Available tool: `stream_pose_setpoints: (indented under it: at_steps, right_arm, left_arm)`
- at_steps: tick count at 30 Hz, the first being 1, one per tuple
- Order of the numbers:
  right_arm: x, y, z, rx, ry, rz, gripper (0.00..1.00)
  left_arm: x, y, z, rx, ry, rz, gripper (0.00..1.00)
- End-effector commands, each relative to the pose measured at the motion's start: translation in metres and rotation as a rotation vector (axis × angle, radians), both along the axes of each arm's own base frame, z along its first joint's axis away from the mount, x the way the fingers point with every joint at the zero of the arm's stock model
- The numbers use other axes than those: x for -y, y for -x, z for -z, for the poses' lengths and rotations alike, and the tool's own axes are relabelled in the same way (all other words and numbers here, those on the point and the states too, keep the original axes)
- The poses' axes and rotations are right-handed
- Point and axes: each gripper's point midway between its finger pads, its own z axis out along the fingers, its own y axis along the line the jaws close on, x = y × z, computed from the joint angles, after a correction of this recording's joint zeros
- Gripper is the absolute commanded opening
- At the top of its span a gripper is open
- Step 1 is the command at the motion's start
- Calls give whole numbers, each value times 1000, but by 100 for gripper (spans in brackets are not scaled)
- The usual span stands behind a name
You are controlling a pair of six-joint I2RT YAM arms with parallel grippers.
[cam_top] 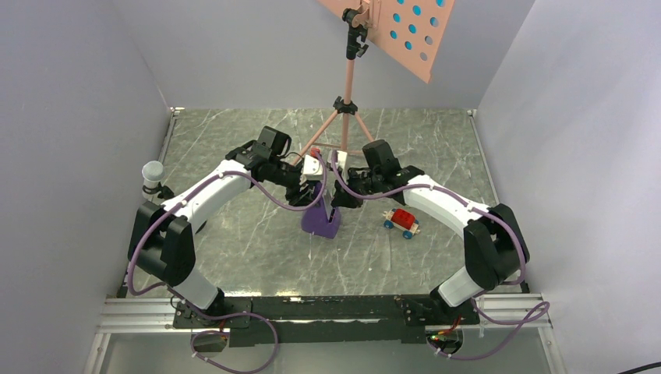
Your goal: Pack up the instrument practice props
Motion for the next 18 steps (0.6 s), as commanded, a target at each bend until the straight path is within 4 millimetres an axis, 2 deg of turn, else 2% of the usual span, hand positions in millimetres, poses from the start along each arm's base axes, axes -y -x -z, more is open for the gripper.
stream_pose_setpoints:
  at_steps: [1,10,18]
  right_arm:
    - [-17,-5,-30,83,-68,-76,10]
    - [-25,1,-34,58,-96,-107,10]
    - [-31,-4,-36,13,-124,-71,10]
  left_arm:
    - [-2,3,23,0,-82,20,1]
    - [2,2,22,52,-79,31,1]
    - [3,2,23,58,-69,28,1]
